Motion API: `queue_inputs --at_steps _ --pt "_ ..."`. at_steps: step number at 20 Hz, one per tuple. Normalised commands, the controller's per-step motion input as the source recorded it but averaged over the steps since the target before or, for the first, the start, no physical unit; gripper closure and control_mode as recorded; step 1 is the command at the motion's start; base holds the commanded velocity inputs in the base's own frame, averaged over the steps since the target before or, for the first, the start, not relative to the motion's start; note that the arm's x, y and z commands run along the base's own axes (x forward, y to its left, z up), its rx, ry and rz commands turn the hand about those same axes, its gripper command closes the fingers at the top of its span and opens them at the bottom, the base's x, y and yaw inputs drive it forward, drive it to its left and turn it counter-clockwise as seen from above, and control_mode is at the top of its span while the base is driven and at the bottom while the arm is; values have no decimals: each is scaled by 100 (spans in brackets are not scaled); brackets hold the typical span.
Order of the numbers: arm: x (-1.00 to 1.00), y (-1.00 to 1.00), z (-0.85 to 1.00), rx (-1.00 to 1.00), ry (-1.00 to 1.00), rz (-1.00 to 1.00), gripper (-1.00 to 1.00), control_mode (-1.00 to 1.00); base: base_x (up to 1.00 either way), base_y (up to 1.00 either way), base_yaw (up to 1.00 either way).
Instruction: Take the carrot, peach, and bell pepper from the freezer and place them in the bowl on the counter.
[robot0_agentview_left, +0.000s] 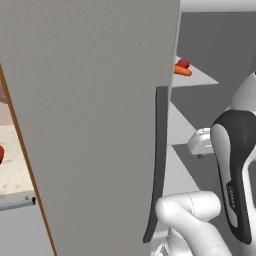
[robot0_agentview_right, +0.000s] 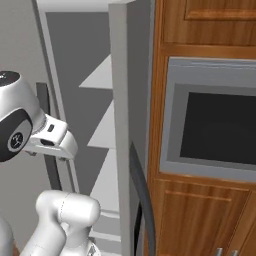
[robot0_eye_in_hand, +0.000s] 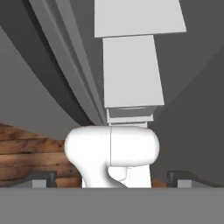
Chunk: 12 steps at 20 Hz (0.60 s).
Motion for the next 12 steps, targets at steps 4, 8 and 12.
queue_inputs --at_steps 4,8,12 --pt "0 0 0 0 0 0 -100 100 35 -35 0" --pt "0 0 0 0 0 0 -100 100 34 -36 0" --pt "0 0 0 0 0 0 -100 100 33 -53 4"
